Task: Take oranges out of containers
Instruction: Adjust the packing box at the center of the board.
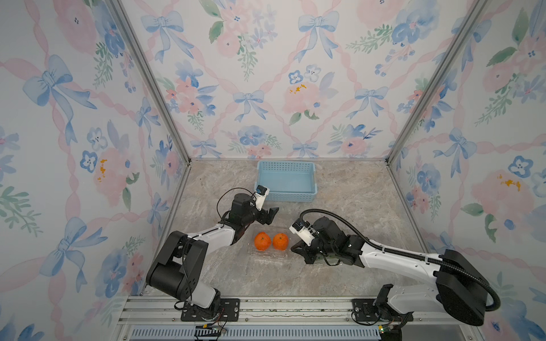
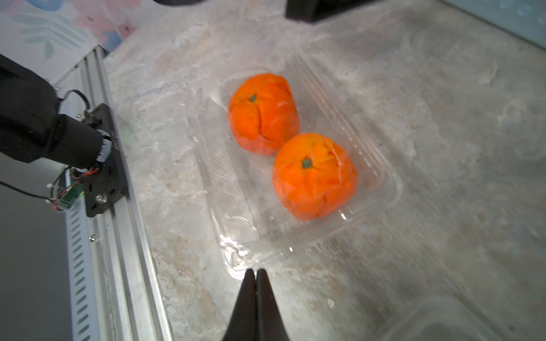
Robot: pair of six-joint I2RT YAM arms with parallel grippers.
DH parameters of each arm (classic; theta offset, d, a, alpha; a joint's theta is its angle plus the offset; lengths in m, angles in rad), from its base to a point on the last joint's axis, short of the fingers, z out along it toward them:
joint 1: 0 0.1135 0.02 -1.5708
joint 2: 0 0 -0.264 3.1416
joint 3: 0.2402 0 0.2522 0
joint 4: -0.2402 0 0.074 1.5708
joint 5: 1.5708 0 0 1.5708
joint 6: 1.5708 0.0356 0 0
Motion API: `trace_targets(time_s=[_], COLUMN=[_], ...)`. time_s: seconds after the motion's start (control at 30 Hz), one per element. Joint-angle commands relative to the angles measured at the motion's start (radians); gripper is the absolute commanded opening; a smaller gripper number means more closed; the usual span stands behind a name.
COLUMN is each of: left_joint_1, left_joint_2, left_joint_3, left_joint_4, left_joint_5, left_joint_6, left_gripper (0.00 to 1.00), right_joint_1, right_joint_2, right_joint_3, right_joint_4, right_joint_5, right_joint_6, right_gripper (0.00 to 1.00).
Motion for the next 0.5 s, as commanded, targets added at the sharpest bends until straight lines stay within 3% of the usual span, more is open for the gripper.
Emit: trace_targets(time_s=[0.0,0.27,0.47], left_joint_1=[-0.006,-0.015,-0.026], left_joint_2=[0.045,0.105,0.076], left_joint_3=[0.022,0.028,-0.005], left_joint_4=[-0.036,-0.042,-0.043], left_joint_5=[0.048,0.111,0.126], left_joint_6=[-0.015,-0.052,-0.075], left_gripper=[0.89,0.89,0.89], right_joint_1=[0.055,0.12,0.106], right_joint_2=[0.035,0.142,0.229], right_joint_3=[0.015,-0.012,0.045], right_joint_4=[0.028,0.162,0.144], right_joint_5=[-0.046,-0.029,0.12], right_joint_6=[0.004,0.081,0.065], right_gripper=[0.0,0.0,0.0])
